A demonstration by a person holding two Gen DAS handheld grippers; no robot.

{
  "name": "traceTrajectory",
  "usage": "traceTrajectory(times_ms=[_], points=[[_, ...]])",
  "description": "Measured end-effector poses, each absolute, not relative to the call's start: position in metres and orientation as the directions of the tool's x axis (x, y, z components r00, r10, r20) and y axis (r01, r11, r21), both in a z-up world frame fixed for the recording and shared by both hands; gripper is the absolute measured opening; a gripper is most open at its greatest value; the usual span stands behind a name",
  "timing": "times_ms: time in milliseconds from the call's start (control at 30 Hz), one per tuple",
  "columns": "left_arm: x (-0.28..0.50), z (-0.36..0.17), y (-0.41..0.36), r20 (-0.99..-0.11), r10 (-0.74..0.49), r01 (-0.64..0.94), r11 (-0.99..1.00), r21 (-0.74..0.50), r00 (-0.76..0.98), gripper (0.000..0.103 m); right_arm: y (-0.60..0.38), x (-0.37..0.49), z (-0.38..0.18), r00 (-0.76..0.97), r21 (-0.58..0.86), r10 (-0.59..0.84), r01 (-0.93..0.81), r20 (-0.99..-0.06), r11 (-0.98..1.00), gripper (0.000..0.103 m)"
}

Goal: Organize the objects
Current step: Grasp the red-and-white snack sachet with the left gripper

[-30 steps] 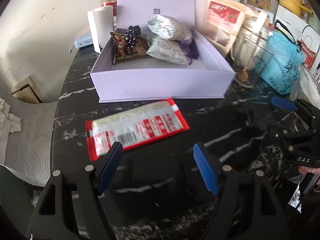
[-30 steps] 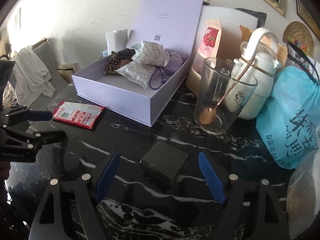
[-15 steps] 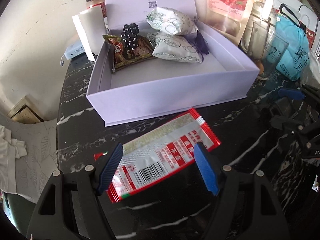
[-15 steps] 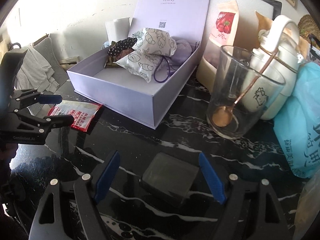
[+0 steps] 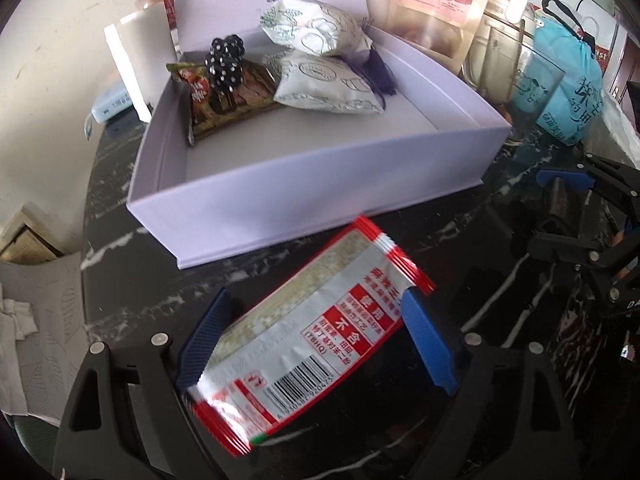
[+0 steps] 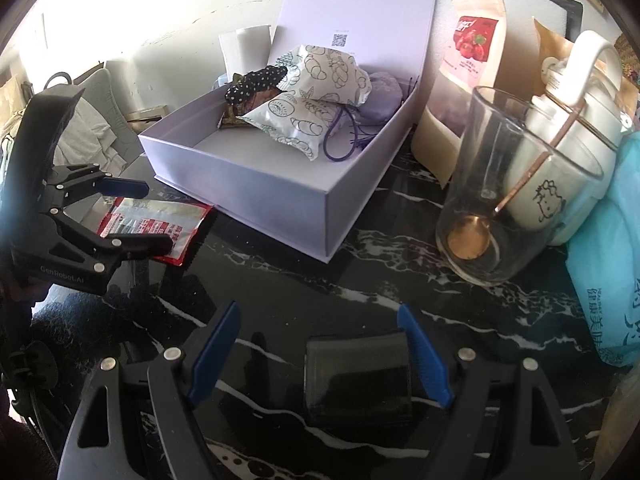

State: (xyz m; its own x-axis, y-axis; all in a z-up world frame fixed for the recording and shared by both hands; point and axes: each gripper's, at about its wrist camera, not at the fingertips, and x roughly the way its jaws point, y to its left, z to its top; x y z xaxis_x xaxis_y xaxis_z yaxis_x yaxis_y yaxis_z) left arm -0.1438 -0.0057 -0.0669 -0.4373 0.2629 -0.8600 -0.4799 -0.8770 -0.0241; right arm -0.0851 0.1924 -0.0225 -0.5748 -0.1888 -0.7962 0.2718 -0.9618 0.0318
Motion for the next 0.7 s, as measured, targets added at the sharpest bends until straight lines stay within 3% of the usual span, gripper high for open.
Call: traceTrajectory(times_ms=[467, 633, 700], points=[[-0.097, -0.068, -0.003, -0.856, 0.236, -0.433, -0.901, -0.016, -0.459, 0.086, 0.195, -0.066, -0.022, -0.567, 0.069, -0.236, 0.300, -0.789, -0.951, 0.081], [-0.089, -0.062, -0.005, -0.845, 0.229, -0.399, -0.917, -0.021, -0.483, 0.055, 0.197, -0.058, -0.023, -0.571, 0.065, -0.231, 0.296, -0.788, -0.953, 0.075], [-0.085, -0.061, -0.004, -0.842, 0.226, -0.395, -0.919, -0.017, -0.490, 0.052, 0.197, -0.056, -0.024, -0.562, 0.076, -0.239, 0.297, -0.792, -0.952, 0.063]])
